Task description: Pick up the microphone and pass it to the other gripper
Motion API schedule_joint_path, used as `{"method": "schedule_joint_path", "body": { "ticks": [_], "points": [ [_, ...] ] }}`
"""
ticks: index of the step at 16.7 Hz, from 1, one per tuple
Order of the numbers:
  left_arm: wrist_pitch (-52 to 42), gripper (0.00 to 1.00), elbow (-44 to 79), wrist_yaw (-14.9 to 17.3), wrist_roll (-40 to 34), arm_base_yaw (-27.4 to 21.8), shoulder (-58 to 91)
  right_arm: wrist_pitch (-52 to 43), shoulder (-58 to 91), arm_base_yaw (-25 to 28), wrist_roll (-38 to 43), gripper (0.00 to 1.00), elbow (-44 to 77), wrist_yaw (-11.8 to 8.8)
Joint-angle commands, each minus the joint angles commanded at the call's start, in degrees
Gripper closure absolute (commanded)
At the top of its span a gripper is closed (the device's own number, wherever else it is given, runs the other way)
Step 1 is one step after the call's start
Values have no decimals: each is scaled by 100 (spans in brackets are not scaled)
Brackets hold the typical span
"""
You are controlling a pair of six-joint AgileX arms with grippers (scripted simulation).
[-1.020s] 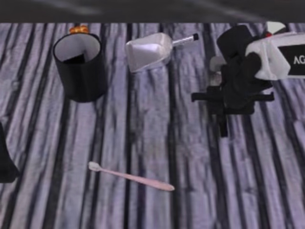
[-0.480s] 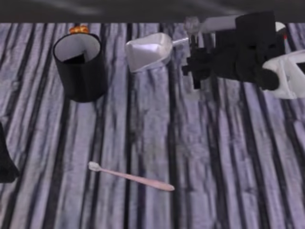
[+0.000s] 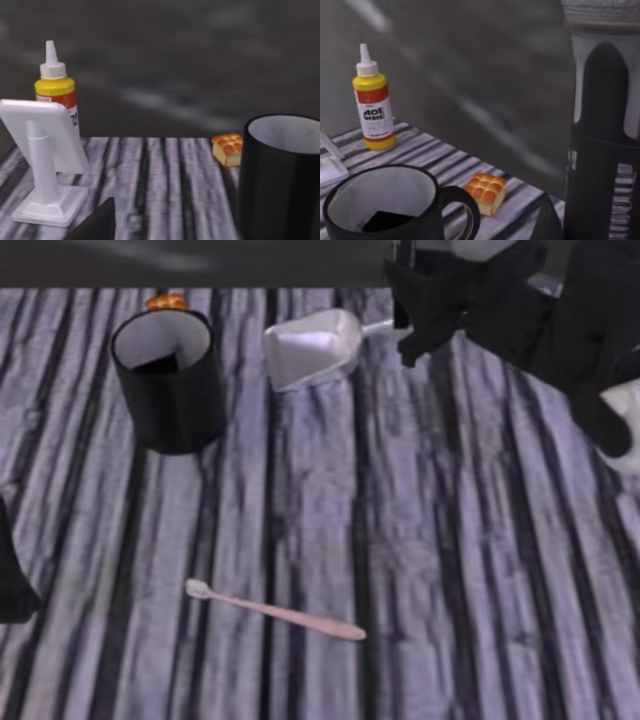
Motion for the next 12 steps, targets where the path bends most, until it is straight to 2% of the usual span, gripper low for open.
{"method": "schedule_joint_path", "body": {
  "ticks": [2,8,10,12],
  "points": [
    [0,0,0,0,0,0,0,218,-101,-3,-77,100,-70,-76],
    [0,0,0,0,0,0,0,221,-107,35,-67,100,-60,-60],
    [0,0,0,0,0,0,0,180,-318,195,-48,100,-194,100],
    [0,0,0,0,0,0,0,106,-695,478,-14,100,-431,387]
  ]
}}
